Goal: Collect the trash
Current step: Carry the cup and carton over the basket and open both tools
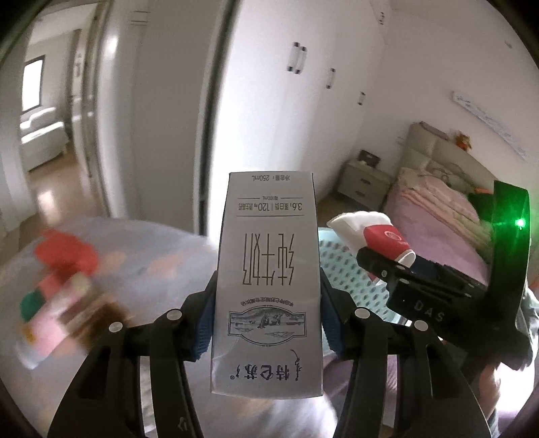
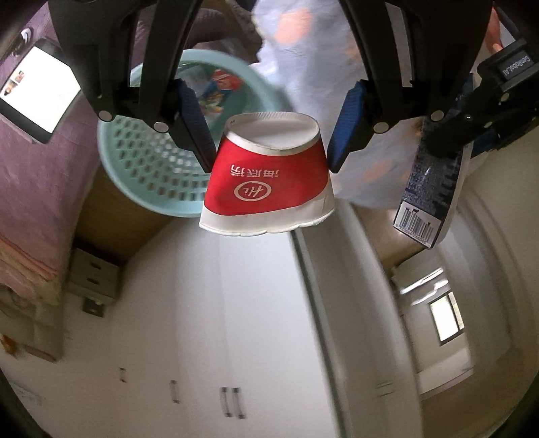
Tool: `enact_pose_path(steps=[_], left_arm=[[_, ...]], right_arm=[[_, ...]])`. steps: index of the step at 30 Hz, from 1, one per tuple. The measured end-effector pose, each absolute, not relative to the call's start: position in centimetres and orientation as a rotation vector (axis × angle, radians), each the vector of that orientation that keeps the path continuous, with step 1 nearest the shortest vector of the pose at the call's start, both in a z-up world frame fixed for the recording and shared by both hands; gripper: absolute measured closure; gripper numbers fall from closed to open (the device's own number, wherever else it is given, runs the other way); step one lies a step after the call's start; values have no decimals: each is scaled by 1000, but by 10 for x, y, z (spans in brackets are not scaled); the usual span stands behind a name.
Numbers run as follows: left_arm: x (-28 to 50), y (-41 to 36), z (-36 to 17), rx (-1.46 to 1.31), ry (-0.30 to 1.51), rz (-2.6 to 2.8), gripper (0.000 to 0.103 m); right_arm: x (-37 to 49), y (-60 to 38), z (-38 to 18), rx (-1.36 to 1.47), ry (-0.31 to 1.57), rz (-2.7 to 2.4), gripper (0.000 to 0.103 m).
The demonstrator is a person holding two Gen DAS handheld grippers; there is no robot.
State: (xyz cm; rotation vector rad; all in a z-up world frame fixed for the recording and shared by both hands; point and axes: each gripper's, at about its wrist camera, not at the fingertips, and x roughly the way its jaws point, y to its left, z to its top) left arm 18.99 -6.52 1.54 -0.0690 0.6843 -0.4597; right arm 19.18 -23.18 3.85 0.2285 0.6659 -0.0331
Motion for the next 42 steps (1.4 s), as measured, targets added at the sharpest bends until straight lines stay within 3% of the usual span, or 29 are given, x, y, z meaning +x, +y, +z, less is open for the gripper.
enact_pose_path(steps=[16,20,22,42], left_arm=[[253,-175,-43,-9,831,-555,51],[261,-173,-49,-15,843,-558,44],[262,-169,-48,-21,832,-549,34],[222,-92,-13,-100,735,-469,34]], right_arm=[[207,-337,-17,398,789,-218,39],[211,-348,-26,423,807,-224,38],[213,-351,-28,433,807,-221,37],[205,-286,12,347,737,-99,37]])
